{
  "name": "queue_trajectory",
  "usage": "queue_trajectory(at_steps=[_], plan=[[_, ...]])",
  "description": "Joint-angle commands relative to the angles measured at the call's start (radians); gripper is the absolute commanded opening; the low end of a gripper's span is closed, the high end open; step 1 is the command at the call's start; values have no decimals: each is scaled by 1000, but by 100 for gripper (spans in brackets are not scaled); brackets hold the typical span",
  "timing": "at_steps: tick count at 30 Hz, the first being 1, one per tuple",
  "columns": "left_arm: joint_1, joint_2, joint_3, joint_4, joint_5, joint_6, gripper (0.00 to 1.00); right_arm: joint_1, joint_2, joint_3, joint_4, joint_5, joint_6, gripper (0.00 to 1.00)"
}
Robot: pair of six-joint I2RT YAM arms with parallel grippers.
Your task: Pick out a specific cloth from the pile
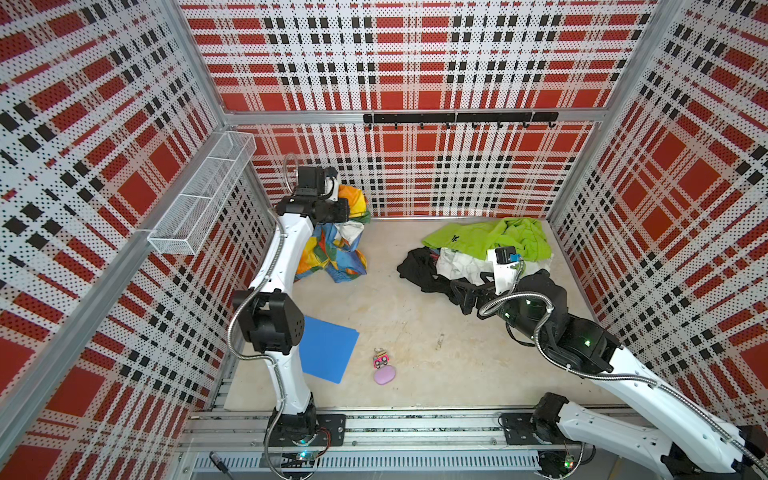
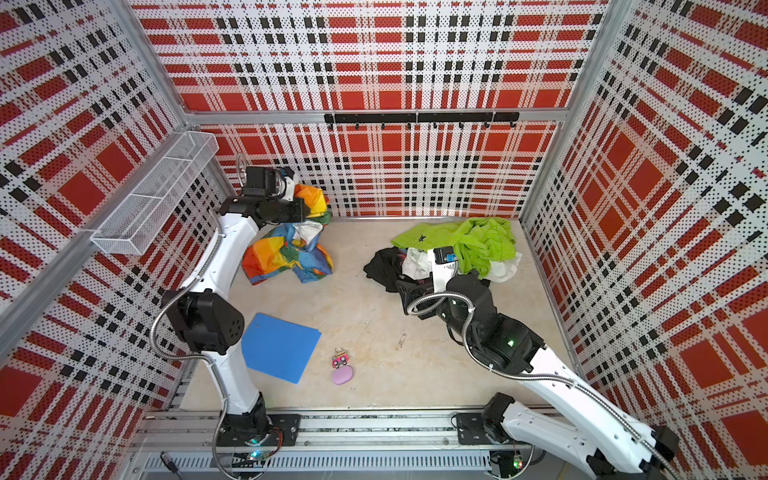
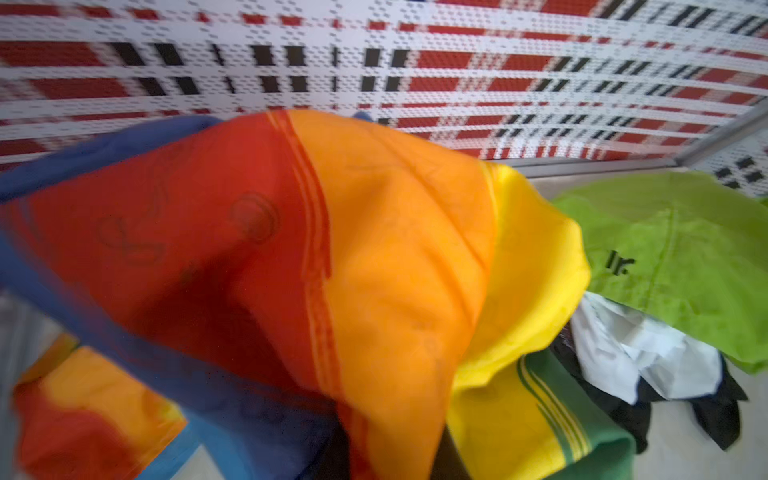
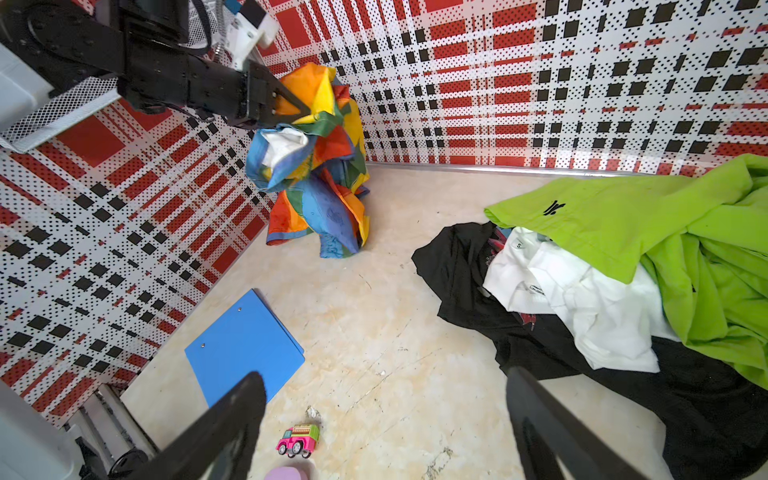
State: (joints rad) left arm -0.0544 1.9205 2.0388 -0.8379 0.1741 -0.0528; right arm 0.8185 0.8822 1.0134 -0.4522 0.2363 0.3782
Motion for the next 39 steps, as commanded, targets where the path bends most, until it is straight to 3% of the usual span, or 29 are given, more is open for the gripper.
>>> queue_trajectory(at_steps=[1,7,19,20,22,31,37,38,39], plan=[[67,3,-73,-37,-122,16,0,2,-23,-11,47,9,8,96],[130,72,-192,17,-85,-5,1,2,-5,-15,72,-23,16,96],[111,331,-93,51,-191,-22,18,2,-4,-23,76,-33,28,96],[102,340,-106,51,-197,-22,21,2,-4,-23,76,-33,29,96],[79,348,-139,61,-217,-22,38,2,-6,-22,76,-32,30,96],[60,320,-154,94,-212,-53,56,2,-13,-38,66,-23,16,97],[54,228,-155,95,-199,-57,86,2,-31,-45,63,0,7,98],[54,209,-155,95,-196,-59,92,1,-33,-46,61,84,4,98],[53,191,-154,97,-191,-60,100,2,-35,-44,57,23,2,98]])
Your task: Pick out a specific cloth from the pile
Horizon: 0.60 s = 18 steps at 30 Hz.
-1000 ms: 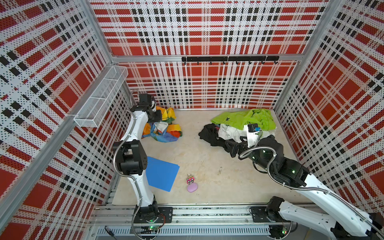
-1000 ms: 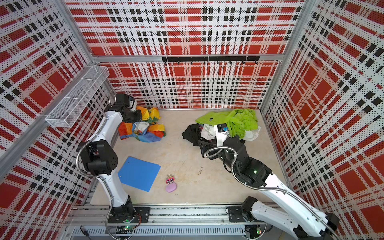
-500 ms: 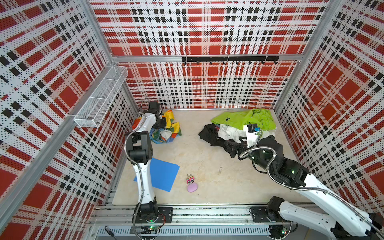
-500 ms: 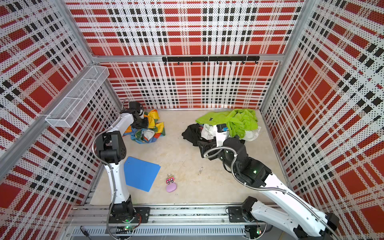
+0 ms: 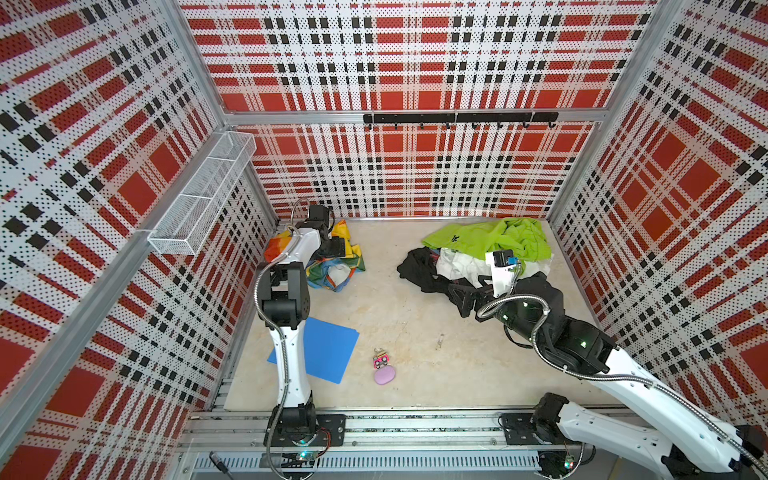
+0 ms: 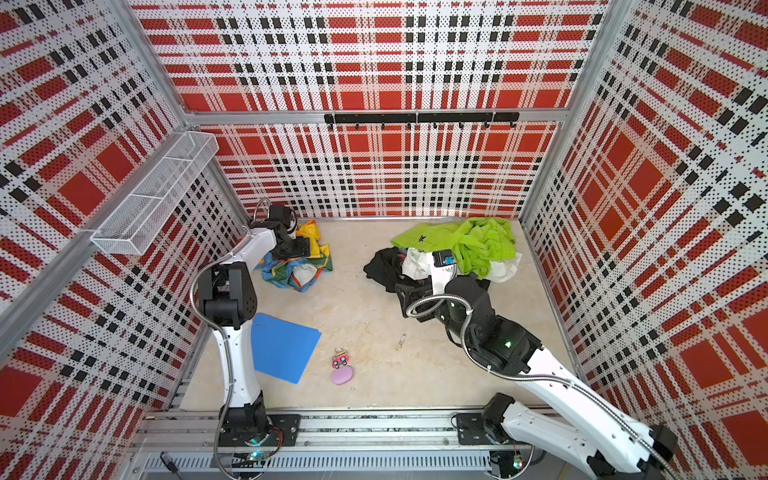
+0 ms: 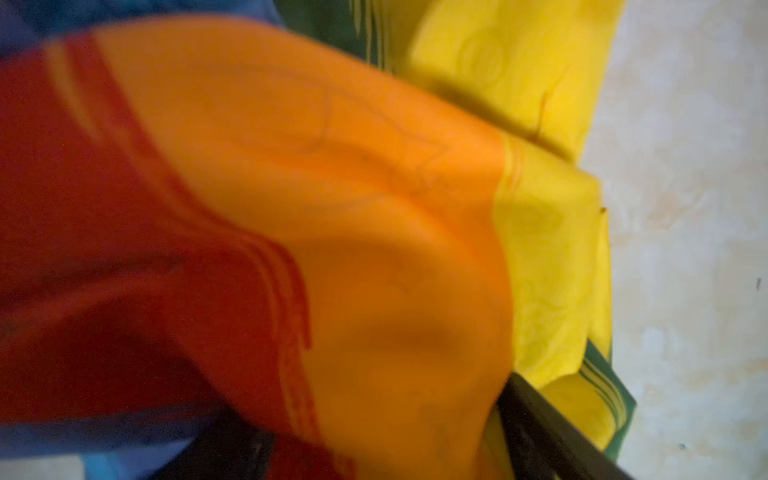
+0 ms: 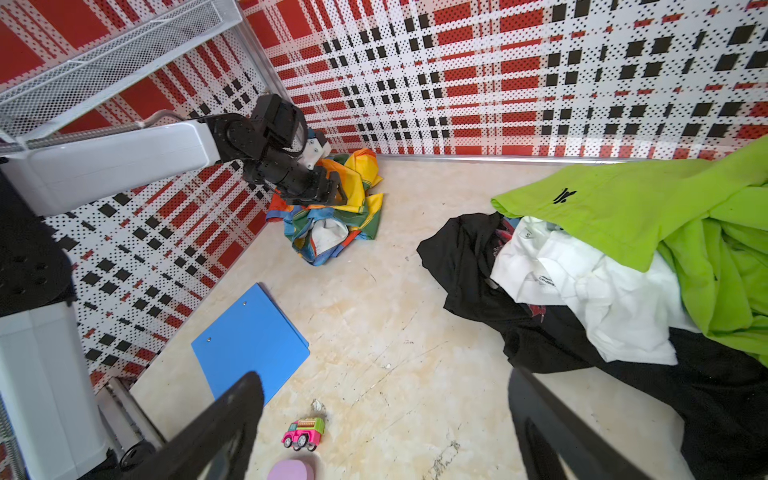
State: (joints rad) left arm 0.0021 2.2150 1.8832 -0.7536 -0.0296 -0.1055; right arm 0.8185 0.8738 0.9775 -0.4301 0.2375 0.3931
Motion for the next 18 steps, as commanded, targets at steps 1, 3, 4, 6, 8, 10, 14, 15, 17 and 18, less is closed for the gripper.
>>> queue_trajectory(at_steps=[1,3,4,6,8,10,14,15,17,18], plan=[[-8,-127,4,14,16,-7,99,2,-28,-7,30,25,-14,98],[-16,-169,1,19,24,-6,99,1,-30,-7,22,32,-17,98],[-24,-190,1,19,16,-3,99,2,-33,-7,16,34,-19,98],[-43,-240,-15,19,-8,-3,99,2,-40,-10,10,40,-19,98],[-55,-292,-47,24,-16,-12,99,2,-53,-16,8,51,-19,98],[-77,-357,-107,45,-35,-11,99,1,-70,-22,4,59,-24,98],[-127,-529,-286,122,-95,-6,99,2,-101,-22,-28,126,-36,98],[-135,-574,-338,143,-92,-12,99,1,-106,-23,-37,142,-39,98],[-160,-673,-464,209,-109,-31,99,0,-120,-29,-47,184,-44,100],[-173,-723,-529,243,-119,-37,99,0,-128,-35,-50,208,-45,100]])
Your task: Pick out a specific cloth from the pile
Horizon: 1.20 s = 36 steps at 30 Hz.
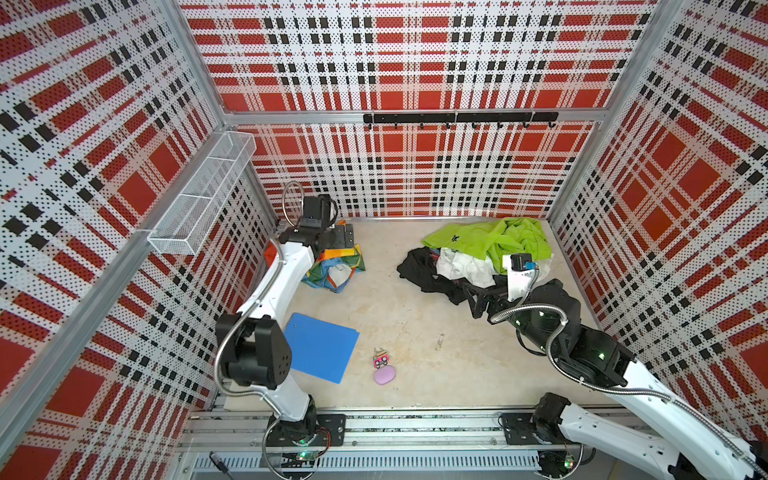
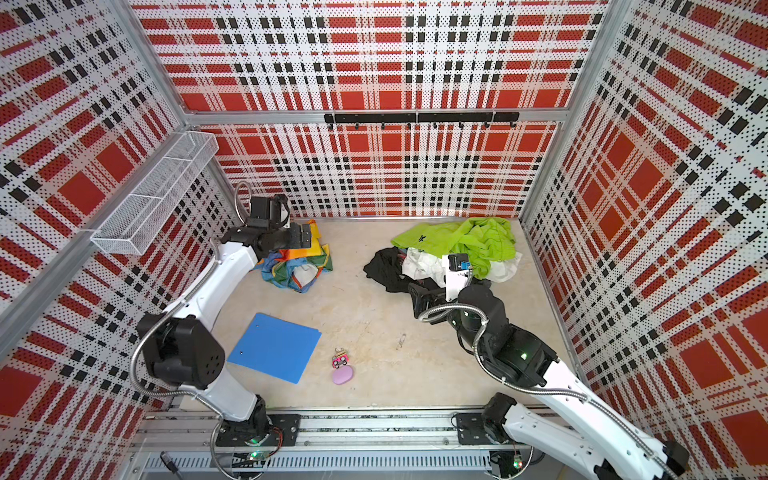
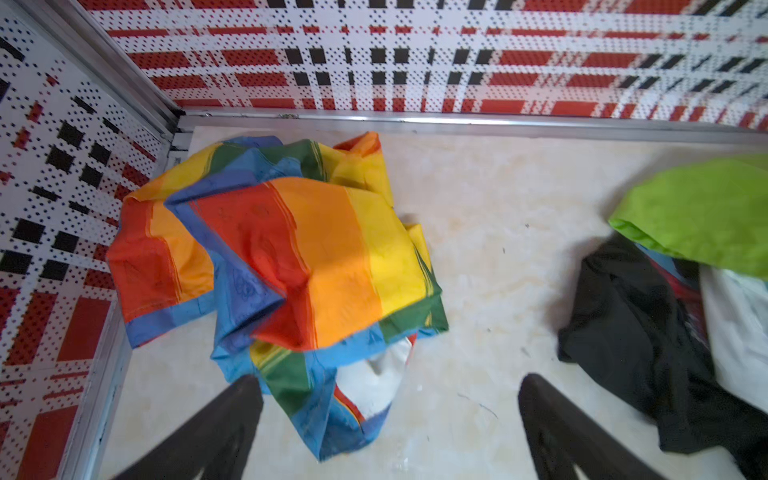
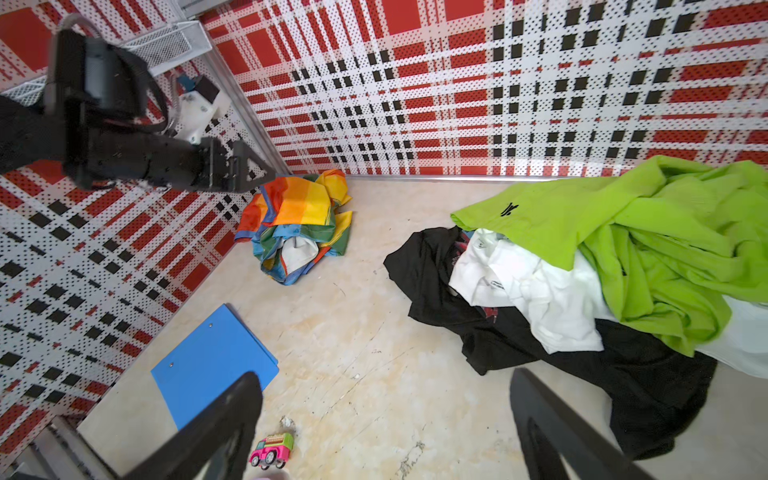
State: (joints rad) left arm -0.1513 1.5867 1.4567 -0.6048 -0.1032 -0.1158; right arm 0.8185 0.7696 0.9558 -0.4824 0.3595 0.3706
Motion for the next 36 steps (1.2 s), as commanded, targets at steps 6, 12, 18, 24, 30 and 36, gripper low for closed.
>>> queue_trajectory(at_steps=[6,12,18,24,30,36], plan=[[-67,-385,-553,368,-93,-87,99,-28,-87,-173,126,255,-75,100],[-65,-558,-895,645,-184,-105,99,-251,-83,-343,314,227,-160,100],[-54,-550,-1014,822,-245,10,99,-489,-28,-520,599,111,-215,100],[51,-459,-1200,1292,-110,134,99,-627,146,-578,808,82,-278,100],[127,-269,-1235,1616,24,168,99,-660,322,-702,1190,83,-329,100],[109,-97,-1207,1746,41,168,99,-683,466,-696,1325,78,-366,100]])
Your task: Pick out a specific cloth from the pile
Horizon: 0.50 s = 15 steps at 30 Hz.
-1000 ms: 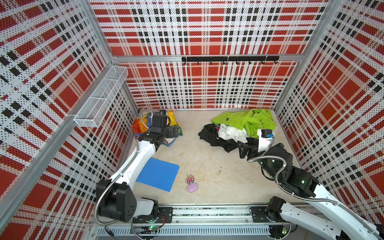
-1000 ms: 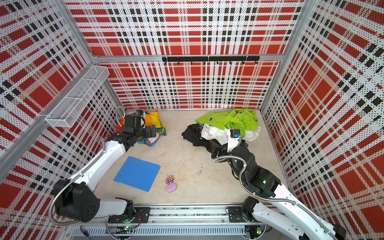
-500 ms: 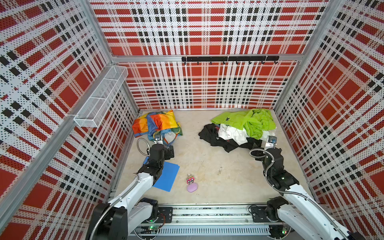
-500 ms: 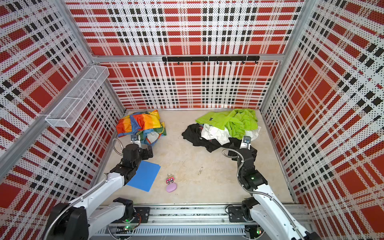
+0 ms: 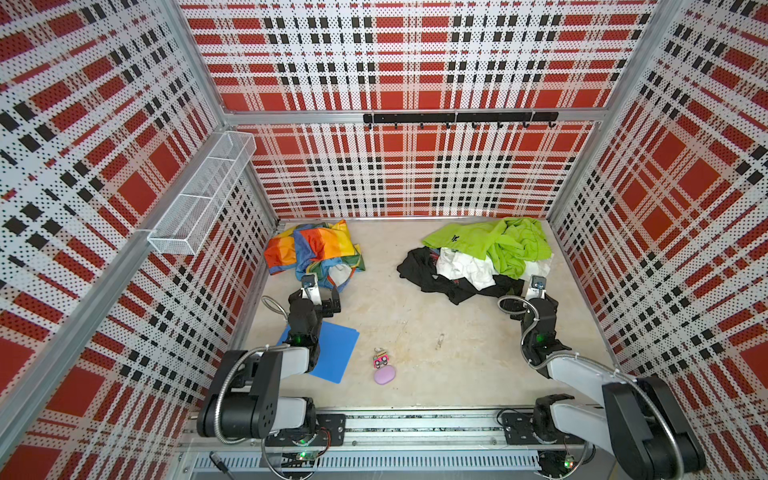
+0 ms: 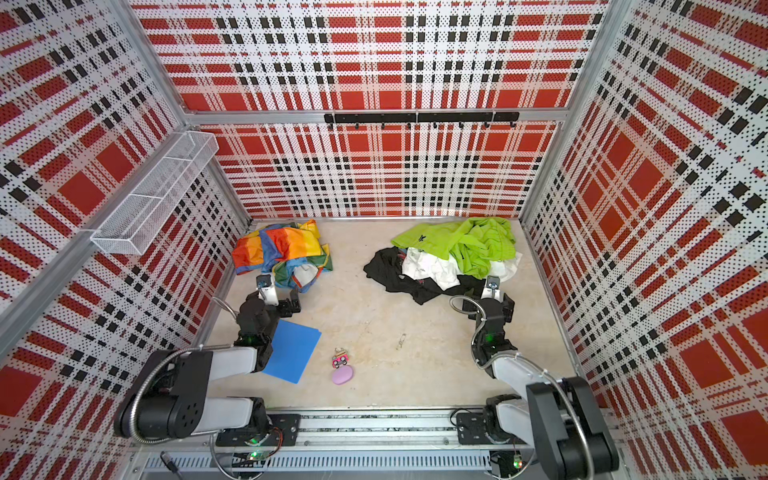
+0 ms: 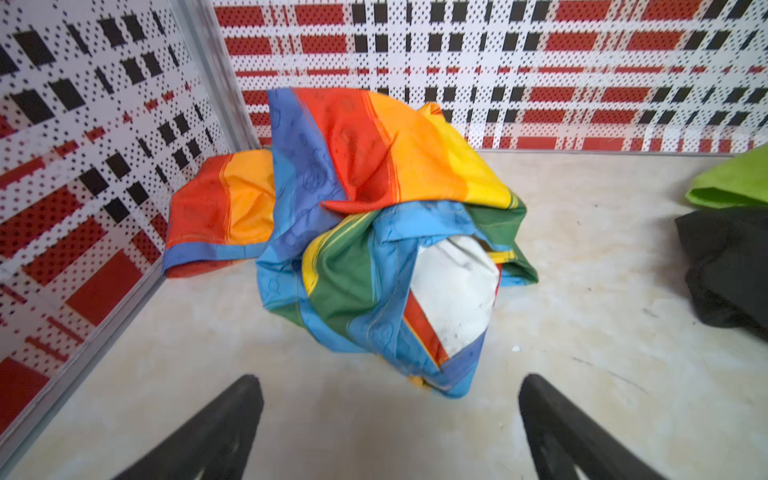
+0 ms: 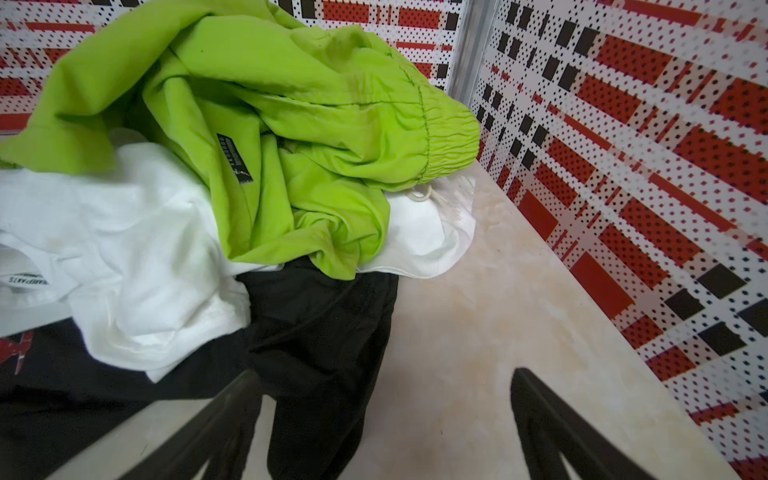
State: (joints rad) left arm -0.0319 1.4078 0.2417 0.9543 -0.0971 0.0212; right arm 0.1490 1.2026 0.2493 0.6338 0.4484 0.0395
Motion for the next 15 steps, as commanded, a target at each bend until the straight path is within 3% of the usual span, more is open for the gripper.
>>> queue_trajectory(at_steps=[1,3,9,15], plan=[[-22,136,7,250,36,40,99,-18,52,9,233,-20,-36,100],[-20,180,-15,376,17,38,99,-29,95,8,283,-30,-37,100],[18,166,57,206,58,-3,99,-61,203,41,389,-55,-49,100],[30,166,62,199,75,-16,99,-110,364,8,620,-146,-42,100]])
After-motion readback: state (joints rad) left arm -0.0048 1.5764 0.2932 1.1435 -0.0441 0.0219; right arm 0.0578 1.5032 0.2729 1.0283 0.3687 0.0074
